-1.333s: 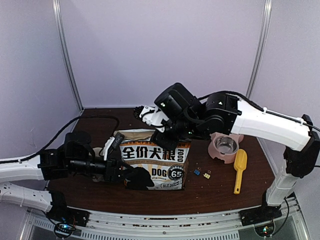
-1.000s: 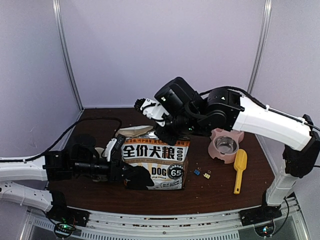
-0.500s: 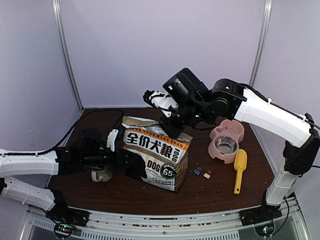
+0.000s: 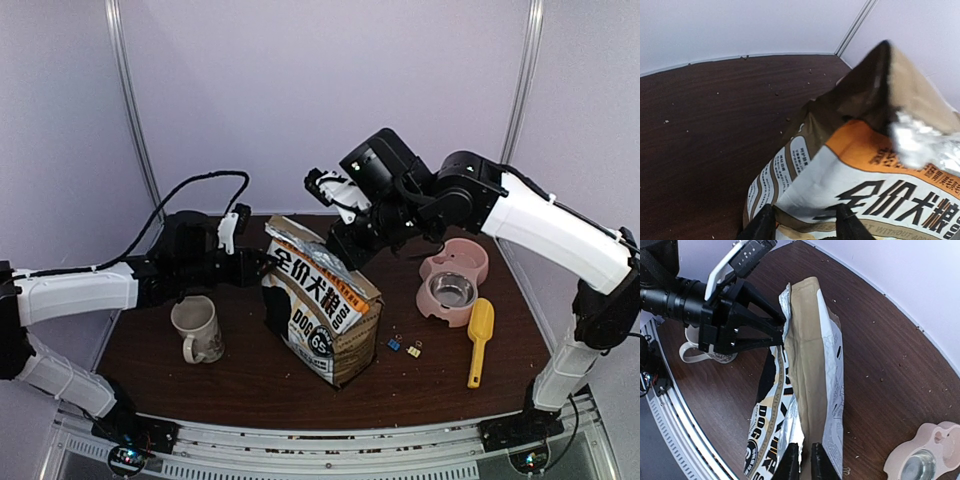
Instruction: Serve the pet food
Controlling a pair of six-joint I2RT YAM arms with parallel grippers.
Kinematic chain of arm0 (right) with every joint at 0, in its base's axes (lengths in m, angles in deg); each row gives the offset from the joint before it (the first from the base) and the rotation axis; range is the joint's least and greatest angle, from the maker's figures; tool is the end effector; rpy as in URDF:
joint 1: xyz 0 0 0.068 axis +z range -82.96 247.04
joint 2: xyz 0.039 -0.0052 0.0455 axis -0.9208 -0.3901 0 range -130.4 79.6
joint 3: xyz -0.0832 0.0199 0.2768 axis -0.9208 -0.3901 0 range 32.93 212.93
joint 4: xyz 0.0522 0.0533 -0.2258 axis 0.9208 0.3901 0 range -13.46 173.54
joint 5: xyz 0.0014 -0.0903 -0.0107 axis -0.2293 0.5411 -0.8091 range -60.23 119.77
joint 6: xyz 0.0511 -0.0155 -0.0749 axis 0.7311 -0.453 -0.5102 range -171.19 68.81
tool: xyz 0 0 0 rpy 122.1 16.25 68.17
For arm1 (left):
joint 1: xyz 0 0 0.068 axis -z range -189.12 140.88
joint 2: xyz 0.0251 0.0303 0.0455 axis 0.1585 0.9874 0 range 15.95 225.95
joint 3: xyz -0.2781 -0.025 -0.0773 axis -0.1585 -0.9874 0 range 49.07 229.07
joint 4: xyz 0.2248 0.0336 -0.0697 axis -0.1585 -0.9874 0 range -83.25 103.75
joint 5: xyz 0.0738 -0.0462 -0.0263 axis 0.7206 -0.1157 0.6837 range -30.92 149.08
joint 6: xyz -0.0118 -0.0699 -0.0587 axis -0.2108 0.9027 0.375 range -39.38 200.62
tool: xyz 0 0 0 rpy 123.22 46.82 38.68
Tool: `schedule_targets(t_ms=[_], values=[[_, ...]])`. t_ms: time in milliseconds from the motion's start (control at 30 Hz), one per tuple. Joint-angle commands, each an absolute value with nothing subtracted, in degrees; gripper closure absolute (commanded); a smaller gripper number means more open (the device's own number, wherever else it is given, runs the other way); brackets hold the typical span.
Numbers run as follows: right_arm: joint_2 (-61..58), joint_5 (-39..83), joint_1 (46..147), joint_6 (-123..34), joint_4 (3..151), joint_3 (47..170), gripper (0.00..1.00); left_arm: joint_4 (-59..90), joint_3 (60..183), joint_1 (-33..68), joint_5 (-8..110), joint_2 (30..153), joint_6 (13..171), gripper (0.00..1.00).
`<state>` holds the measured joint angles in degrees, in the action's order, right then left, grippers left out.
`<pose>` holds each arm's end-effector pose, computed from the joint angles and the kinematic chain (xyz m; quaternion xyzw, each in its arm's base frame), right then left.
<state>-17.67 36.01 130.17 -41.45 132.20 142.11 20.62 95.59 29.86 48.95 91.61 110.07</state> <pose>0.1757 0.3268 0.3887 -0.3935 0.8300 0.1926 0.3452 0.2358 -0.2095 0.2728 0.1177 0.8202 -0.3727 0.4178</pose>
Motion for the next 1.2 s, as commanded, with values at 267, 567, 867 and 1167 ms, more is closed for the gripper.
schedule_targets(t_ms=[267,567,867,1167], values=[[-24.9,43.6,132.8,-47.3,142.3,156.1,0.44,15.0,90.8,29.7,45.9,77.6,116.9,0.4],[-30.7,51.6,133.7,-48.2,144.5,161.0,0.41,11.1,90.2,29.6,45.4,74.9,117.7,0.37],[-32.9,57.0,133.7,-47.1,146.1,162.6,0.53,10.4,90.4,29.6,44.3,74.4,118.1,0.37],[-33.5,57.2,131.2,-44.1,146.6,164.2,0.7,7.9,93.8,31.5,43.3,74.6,115.9,0.37]])
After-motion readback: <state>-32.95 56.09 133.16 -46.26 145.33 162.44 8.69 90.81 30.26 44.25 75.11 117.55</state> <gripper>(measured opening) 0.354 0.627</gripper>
